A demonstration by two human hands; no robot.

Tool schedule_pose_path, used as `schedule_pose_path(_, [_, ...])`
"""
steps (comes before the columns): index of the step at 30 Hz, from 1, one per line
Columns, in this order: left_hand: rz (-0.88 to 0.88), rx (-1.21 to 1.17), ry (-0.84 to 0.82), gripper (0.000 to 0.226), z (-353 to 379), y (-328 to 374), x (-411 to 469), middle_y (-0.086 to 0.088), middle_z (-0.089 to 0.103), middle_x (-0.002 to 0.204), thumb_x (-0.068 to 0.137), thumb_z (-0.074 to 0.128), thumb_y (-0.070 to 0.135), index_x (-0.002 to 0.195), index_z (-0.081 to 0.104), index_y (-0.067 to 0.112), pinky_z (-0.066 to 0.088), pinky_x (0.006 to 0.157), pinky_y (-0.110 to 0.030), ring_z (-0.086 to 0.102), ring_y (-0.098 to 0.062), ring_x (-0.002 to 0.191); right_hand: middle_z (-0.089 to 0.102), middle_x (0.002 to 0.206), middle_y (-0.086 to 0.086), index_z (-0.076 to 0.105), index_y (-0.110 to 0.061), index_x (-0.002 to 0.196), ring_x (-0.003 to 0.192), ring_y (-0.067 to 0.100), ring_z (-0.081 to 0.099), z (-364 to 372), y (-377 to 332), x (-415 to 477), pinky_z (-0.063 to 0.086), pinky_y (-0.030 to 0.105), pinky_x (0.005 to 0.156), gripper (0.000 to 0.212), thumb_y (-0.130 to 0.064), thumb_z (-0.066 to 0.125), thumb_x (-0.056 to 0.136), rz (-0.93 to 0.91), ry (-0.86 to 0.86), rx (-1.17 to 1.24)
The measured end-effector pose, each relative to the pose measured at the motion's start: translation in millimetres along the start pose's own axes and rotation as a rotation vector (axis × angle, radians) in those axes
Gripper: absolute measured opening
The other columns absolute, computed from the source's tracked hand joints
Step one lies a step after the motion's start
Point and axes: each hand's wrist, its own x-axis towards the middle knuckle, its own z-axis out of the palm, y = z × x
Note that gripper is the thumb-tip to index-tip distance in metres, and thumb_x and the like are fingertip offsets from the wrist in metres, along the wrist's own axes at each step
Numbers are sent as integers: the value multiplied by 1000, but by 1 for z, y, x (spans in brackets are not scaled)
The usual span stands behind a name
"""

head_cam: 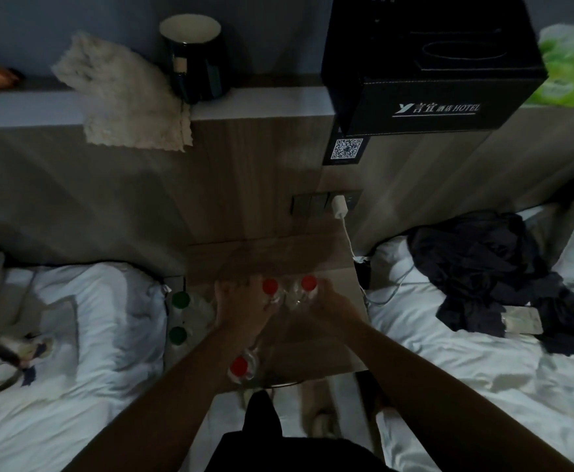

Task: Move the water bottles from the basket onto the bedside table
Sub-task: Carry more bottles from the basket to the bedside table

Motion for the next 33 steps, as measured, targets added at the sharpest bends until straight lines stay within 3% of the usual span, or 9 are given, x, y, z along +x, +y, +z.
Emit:
schedule_pose_path(2, [-47, -91, 80, 59, 1, 2, -25, -13, 57, 126, 76, 38, 57, 123, 36, 22, 35, 104, -53, 51, -34, 118, 55, 85, -2, 41, -33, 93, 69, 2, 47, 0, 17, -11, 43, 23, 72, 18, -19, 51, 95, -80, -9, -32])
schedule_pose_path(4, [-67, -75, 249, 51, 0, 10, -55, -15, 62, 118, 77, 57, 42, 119, 40, 19, 42, 98, -56, 58, -36, 110, 60, 101, 12, 52, -24, 99, 87, 15, 56, -4, 30, -26, 47, 33, 91, 12, -14, 53, 93, -126, -112, -79])
schedule_pose_path(7, [-82, -39, 370, 45, -2, 35, -114, -9, 68, 96, 68, 73, 27, 104, 46, 20, 49, 84, -49, 65, -33, 88, 54, 127, 15, 45, -5, 132, 119, 30, 53, -14, 43, -52, 36, 12, 87, 43, -16, 58, 92, -199, -197, -62])
schedule_pose_path(9, [-171, -100, 382, 43, 7, 51, -154, -5, 67, 95, 68, 75, 26, 103, 52, 21, 49, 81, -44, 64, -30, 87, 54, 129, 11, 41, -9, 137, 117, 26, 54, -18, 54, -74, 39, 12, 87, 52, -23, 61, 91, -297, -230, -76])
schedule_pose_path(13, [-332, -310, 407, 24, 43, 84, -236, 3, 67, 96, 74, 55, 39, 96, 55, 32, 49, 82, -39, 63, -22, 91, 54, 128, 7, 36, -21, 140, 113, 22, 55, -30, 82, -108, 46, 34, 89, 51, -29, 56, 93, -269, -451, -53])
schedule_pose_path(16, [-456, -356, 347, 28, 62, 106, -287, 6, 64, 100, 75, 50, 42, 96, 62, 27, 42, 87, -34, 59, -20, 97, 52, 128, 9, 35, -18, 140, 116, 25, 53, -28, 105, -135, 44, 43, 100, 55, -28, 57, 91, -281, -551, -106])
schedule_pose_path(23, [-710, -361, 391, 34, 75, 126, -375, 9, 58, 123, 84, 59, 39, 116, 56, 28, 37, 102, -36, 54, -16, 116, 54, 120, -6, 41, -31, 133, 108, 15, 57, -4, 119, -180, 52, 41, 92, 56, -47, 57, 82, -474, -672, -397])
schedule_pose_path(28, [-921, -418, 504, 38, 100, 130, -462, 7, 56, 125, 83, 60, 41, 118, 54, 27, 39, 100, -37, 53, -16, 118, 53, 126, 3, 40, -19, 139, 114, 17, 55, 28, 105, -227, 44, 25, 89, 55, -25, 60, 89, -636, -748, -542])
schedule_pose_path(33, [-1155, -498, 613, 40, 138, 139, -571, 6, 55, 125, 83, 61, 42, 119, 54, 26, 43, 98, -35, 50, -16, 118, 53, 121, -3, 40, -27, 136, 103, 11, 54, 74, 99, -289, 45, 26, 89, 52, -33, 60, 88, -793, -808, -701])
